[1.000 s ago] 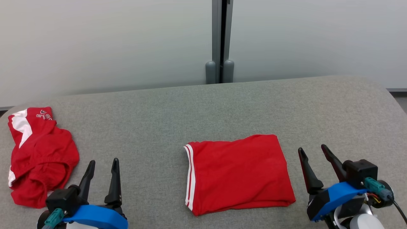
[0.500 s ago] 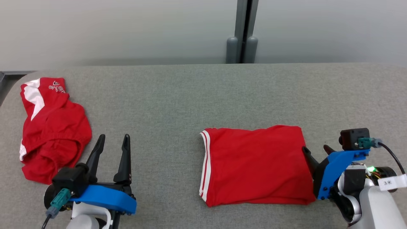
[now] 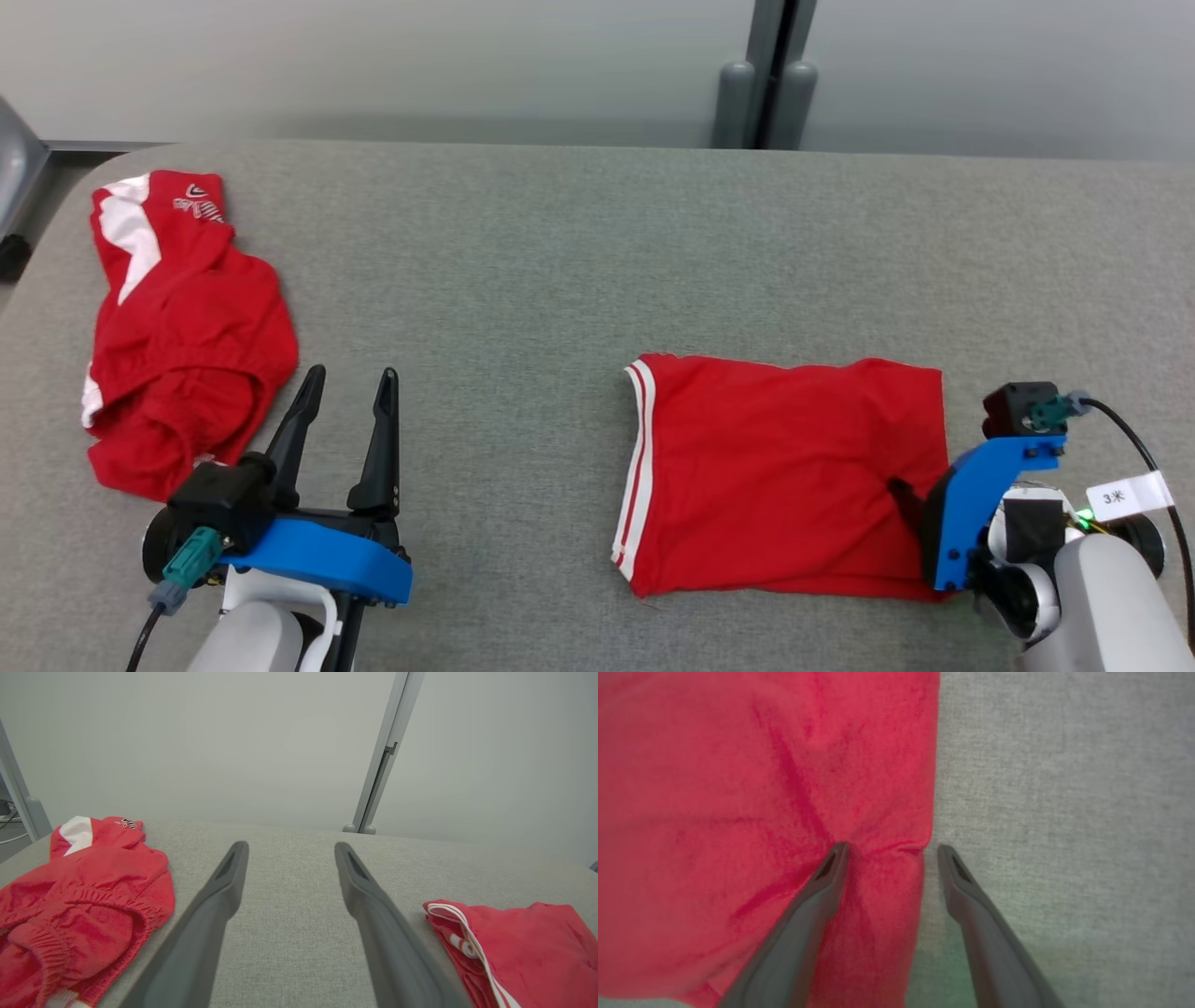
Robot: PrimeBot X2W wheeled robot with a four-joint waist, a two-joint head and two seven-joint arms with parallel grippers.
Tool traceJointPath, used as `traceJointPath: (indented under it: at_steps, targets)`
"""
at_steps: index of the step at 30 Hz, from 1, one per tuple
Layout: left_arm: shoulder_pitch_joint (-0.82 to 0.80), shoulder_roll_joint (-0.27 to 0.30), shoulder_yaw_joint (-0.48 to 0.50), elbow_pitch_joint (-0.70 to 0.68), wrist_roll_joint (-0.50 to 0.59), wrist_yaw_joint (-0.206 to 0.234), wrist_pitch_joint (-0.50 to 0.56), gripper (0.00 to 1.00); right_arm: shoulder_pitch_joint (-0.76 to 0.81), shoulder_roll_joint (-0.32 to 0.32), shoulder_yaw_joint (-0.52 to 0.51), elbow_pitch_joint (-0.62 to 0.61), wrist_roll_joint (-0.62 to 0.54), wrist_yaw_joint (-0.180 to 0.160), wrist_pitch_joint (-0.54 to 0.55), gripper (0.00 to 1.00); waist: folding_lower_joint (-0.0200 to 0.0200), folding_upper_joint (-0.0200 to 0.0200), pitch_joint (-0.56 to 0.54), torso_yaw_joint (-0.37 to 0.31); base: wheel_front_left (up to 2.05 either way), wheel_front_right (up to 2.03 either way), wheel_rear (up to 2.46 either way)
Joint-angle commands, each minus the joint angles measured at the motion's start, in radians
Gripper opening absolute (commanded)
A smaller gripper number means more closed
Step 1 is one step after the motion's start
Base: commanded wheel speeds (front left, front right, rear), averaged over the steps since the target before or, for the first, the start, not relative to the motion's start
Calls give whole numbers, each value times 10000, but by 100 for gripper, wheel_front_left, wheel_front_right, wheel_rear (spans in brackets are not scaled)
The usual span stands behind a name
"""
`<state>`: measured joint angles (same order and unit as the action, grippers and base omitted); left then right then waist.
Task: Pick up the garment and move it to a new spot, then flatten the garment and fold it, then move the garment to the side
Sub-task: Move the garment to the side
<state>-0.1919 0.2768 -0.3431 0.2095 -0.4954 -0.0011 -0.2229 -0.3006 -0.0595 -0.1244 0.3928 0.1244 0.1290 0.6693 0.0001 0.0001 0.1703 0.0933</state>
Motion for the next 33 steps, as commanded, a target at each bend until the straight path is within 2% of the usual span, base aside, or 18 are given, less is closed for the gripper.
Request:
traceJointPath:
  at_steps: [1, 2, 5, 11, 16, 20, 23, 26, 33]
  targets:
    - [-211, -18, 9, 37, 0, -72, -97, 100, 120, 175, 452, 228, 132, 37, 282, 28, -1, -1, 75, -136, 0, 0, 0]
    - [-232, -16, 18, 56, -2, -82, -109, 100, 59, 112, 653, 174, 176, 40, 274, 0, -1, -1, 114, -206, 0, 0, 0]
    - [-242, 18, 63, 79, -22, -96, -164, 100, -146, -149, 942, 3, 250, 32, 56, 0, -1, -1, 204, -425, 0, 0, 0]
    - [-383, 202, 316, -28, -12, -55, -256, 100, -1318, -1461, 2603, -502, 677, 12, 9, 0, -1, -1, 615, -1467, 0, 0, 0]
    - [-583, 411, 444, -342, 134, 18, -287, 100, -2633, -3118, 4234, -806, 882, 17, 3, 0, -1, -1, 1115, -2511, 0, 0, 0]
    - [-907, 551, 555, -756, 208, 123, -260, 100, -3650, -4493, 5038, -866, 1013, 17, -240, 0, -1, -1, 1661, -3293, 0, 0, 0]
    - [-1211, 782, 595, -1010, 312, 117, -52, 100, -4296, -5247, 5215, -617, 982, 17, -835, 0, -1, -1, 2085, -3828, 0, 0, 0]
    - [-1498, 1060, 586, -1272, 459, 102, 220, 100, -4786, -5642, 5168, -80, 855, 20, -1496, 0, -1, -1, 2493, -4294, 0, 0, 0]
    - [-1926, 1381, 558, -1946, 593, 198, 778, 100, -5530, -5841, 4473, 1376, 328, 18, -2968, 0, -1, -1, 3269, -4762, 0, 0, 0]
